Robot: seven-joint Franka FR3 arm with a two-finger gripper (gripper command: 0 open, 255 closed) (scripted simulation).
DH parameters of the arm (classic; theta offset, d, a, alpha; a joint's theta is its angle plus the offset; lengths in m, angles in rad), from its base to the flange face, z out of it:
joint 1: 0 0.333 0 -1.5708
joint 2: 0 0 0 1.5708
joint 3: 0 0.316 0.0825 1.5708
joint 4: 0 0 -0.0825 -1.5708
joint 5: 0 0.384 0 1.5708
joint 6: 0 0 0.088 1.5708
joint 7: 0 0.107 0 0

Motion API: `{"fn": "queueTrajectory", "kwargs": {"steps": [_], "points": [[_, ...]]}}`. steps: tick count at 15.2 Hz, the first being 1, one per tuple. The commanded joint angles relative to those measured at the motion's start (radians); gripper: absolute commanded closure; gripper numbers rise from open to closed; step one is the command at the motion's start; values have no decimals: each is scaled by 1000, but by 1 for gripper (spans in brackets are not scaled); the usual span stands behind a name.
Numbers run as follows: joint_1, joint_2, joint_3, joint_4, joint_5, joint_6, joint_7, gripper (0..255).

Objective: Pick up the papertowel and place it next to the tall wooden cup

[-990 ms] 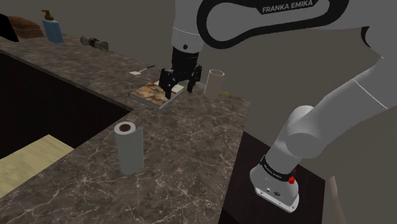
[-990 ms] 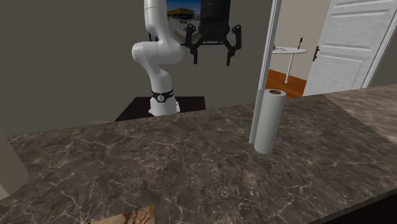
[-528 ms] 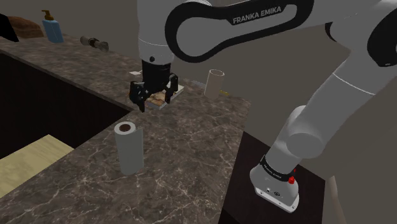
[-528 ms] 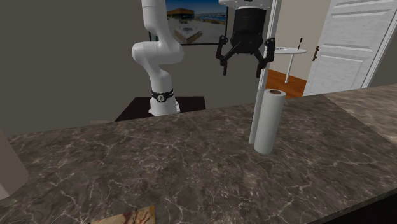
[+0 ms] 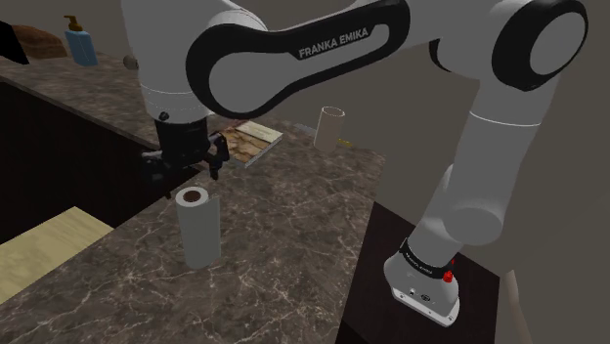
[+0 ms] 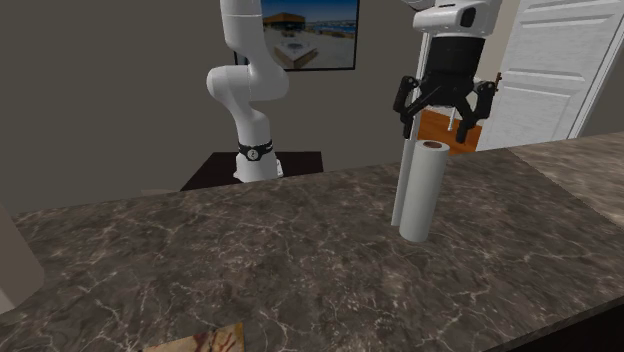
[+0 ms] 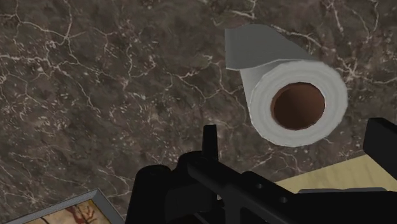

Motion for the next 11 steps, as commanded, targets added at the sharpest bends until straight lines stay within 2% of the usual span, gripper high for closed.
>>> {"fn": "queueTrajectory", "kwargs": {"steps": [1, 7, 11], "points": [[13, 31, -1, 15, -21, 8, 20, 0], [15, 61, -11, -40, -46, 85, 36, 0], [15, 61, -11, -40, -46, 85, 36, 0]]}}
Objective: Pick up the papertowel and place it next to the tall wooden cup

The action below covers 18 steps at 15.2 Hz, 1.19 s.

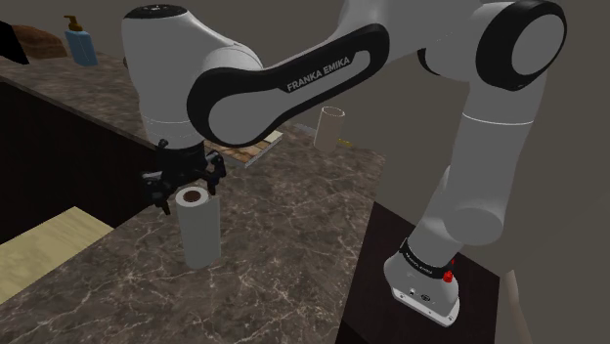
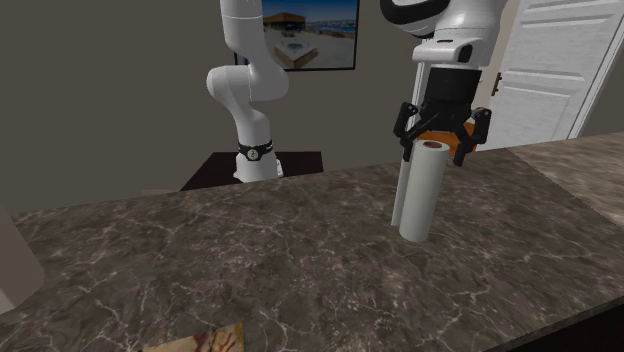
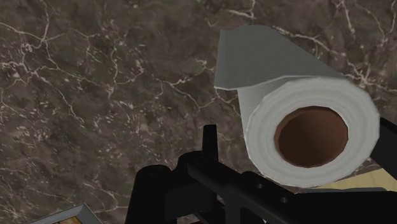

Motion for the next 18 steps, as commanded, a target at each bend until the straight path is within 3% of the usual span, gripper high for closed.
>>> {"fn": "queueTrajectory", "kwargs": {"steps": [1, 4, 5, 14, 18], "points": [[0, 1, 0, 0, 0, 1, 0, 0], [0, 1, 0, 0, 0, 1, 0, 0], [0, 1, 0, 0, 0, 1, 0, 255], [0, 1, 0, 0, 0, 1, 0, 255], [-3, -19, 5, 31, 16, -46, -13, 255]]}}
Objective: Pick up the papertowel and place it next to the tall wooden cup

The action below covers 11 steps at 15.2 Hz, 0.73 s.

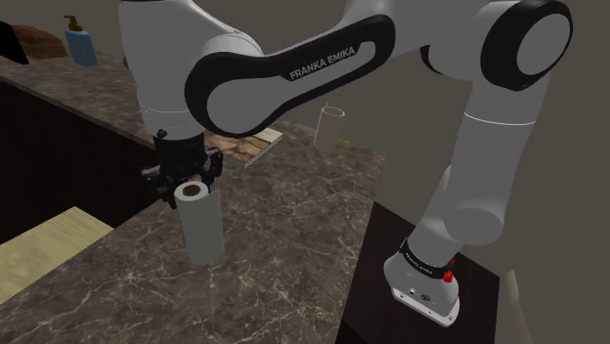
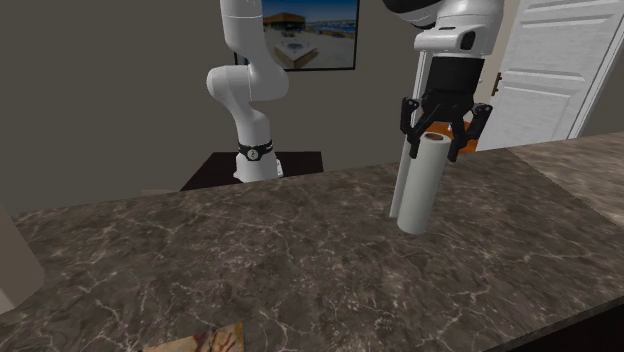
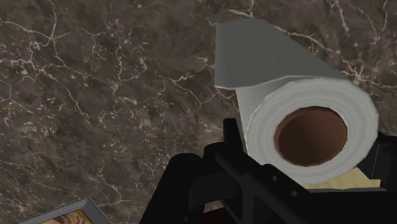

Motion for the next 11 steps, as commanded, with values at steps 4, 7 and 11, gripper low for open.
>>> {"fn": "queueTrajectory", "kwargs": {"steps": [4, 7, 11], "points": [[-2, -19, 5, 45, 17, -60, -15, 255], [-3, -29, 8, 74, 25, -96, -22, 255], [-3, -39, 11, 117, 34, -146, -32, 255]]}}
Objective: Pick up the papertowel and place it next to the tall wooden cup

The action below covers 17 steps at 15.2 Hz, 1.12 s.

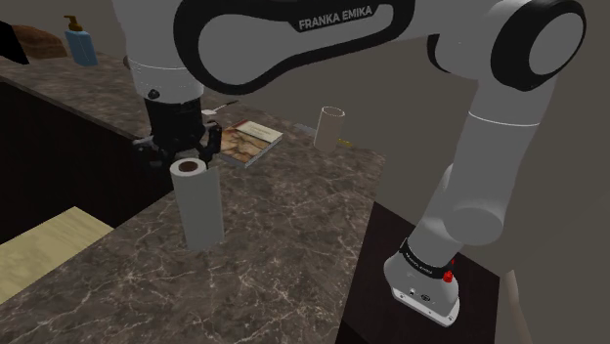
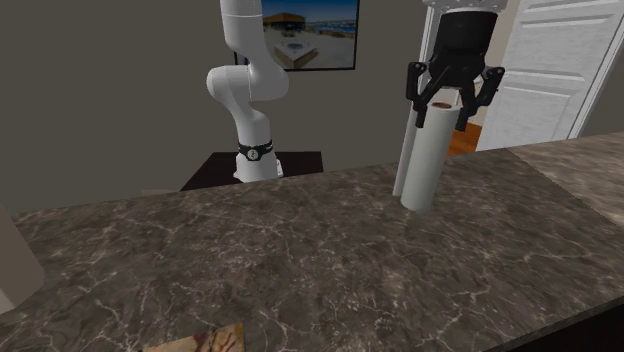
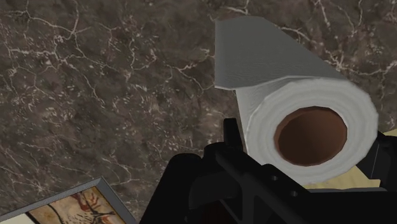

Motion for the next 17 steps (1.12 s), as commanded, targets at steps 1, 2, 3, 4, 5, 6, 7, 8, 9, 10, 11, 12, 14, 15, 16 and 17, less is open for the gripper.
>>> {"fn": "queueTrajectory", "kwargs": {"steps": [1, 2, 3, 4, 5, 6, 7, 8, 9, 10, 11, 12, 14, 15, 16, 17], "points": [[0, -6, 1, 20, 5, -25, -5, 255], [0, -8, 2, 32, 7, -38, -7, 255], [0, -9, 3, 44, 8, -51, -9, 255], [1, -10, 3, 56, 10, -64, -10, 255], [2, -11, 4, 68, 11, -77, -12, 255], [2, -12, 4, 81, 11, -90, -13, 255], [3, -12, 5, 94, 12, -103, -15, 255], [4, -12, 5, 108, 13, -117, -16, 255], [5, -12, 6, 121, 13, -130, -17, 255], [6, -11, 6, 135, 13, -144, -18, 255], [8, -11, 7, 150, 13, -157, -19, 255], [9, -10, 7, 165, 12, -171, -20, 255], [12, -6, 8, 195, 11, -199, -21, 255], [14, -4, 9, 211, 10, -213, -22, 255], [16, -2, 9, 227, 9, -228, -23, 255], [18, 1, 10, 244, 8, -242, -23, 255]]}}
